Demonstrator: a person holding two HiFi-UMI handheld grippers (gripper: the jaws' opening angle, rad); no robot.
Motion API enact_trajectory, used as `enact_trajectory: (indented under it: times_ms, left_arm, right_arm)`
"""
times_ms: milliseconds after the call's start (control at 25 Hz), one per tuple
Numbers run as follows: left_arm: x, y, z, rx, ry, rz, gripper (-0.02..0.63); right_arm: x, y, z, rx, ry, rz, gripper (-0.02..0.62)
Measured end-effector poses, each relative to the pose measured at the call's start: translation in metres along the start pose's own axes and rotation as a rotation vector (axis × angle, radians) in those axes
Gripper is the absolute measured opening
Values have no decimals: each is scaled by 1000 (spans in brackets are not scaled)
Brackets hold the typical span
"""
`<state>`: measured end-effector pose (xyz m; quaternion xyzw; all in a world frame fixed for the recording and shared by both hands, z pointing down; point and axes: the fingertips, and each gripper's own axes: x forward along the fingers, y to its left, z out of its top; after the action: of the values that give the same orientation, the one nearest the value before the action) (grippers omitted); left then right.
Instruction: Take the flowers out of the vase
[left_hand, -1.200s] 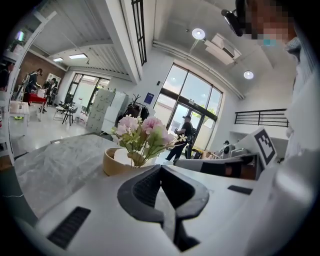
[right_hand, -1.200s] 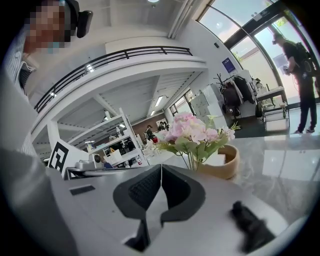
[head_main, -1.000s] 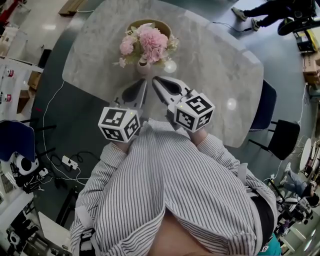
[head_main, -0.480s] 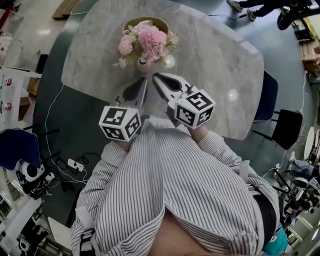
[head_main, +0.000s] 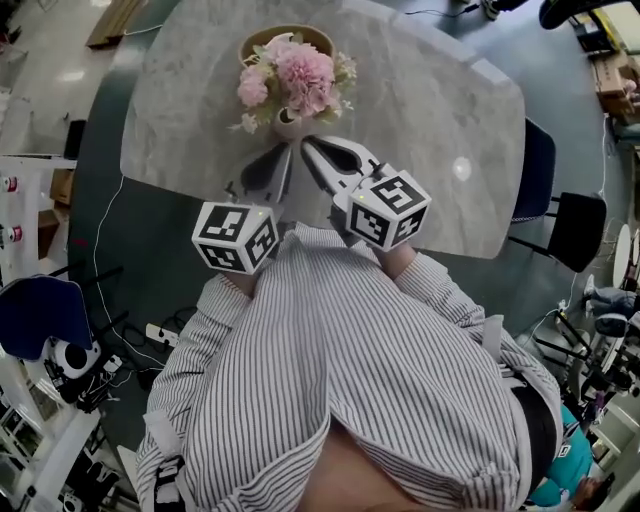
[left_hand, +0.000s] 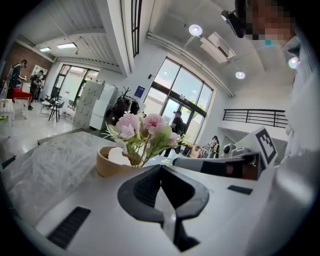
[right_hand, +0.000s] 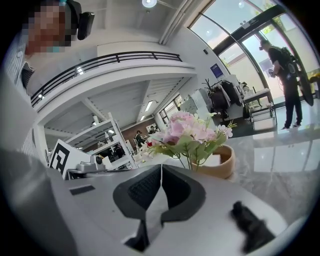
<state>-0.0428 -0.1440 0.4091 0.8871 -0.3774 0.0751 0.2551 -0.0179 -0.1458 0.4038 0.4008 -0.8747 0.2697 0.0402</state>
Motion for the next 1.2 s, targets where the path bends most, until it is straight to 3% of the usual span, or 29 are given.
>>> enact_trajectory:
  times_ms: [200, 480, 680, 880, 1200]
  left_arm:
    - [1, 8, -2, 7, 14, -17, 12]
    - [5, 15, -5, 4, 35, -38, 12]
    - [7, 23, -11, -21, 53, -38, 12]
    - [13, 25, -17, -32, 57, -31, 12]
    - [25, 35, -23, -27, 81, -28, 12]
  right_arm:
    - [4, -5, -2, 18, -9, -36, 17]
    - [16, -1, -9, 33, 18, -12, 17]
    - [22, -12, -15, 36, 21, -76, 21]
    - [27, -22, -25, 67, 43, -110, 114]
    - [31, -47, -34, 103, 47, -171, 137]
